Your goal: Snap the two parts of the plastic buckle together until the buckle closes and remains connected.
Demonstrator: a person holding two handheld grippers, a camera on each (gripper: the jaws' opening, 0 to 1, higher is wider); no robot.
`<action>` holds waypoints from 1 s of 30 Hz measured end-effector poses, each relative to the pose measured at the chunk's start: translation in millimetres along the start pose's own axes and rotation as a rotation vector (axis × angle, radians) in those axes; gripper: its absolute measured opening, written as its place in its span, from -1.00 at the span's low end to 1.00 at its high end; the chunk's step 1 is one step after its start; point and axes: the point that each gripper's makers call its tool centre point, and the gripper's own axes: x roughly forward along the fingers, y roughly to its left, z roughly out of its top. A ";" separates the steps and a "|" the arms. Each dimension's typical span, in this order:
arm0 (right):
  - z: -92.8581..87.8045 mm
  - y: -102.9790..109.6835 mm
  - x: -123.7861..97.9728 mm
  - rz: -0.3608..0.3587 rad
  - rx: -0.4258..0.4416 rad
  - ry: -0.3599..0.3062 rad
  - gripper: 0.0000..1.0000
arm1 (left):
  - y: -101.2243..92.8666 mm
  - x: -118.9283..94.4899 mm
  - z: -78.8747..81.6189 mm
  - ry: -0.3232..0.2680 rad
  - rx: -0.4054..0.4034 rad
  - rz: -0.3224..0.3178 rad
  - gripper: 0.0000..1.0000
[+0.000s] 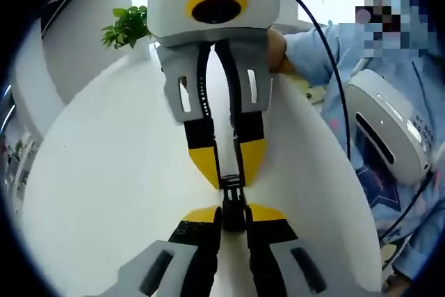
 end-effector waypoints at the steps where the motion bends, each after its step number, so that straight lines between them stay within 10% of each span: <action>1: -0.1 0.1 -0.4 0.000 0.002 0.001 -0.76 | 0.4 -0.3 -0.3 0.001 0.001 0.001 -0.68; 30: -4.3 -0.5 -1.2 -0.004 0.006 -0.001 -0.76 | -1.4 -1.2 -9.6 0.011 -0.084 -0.029 -0.76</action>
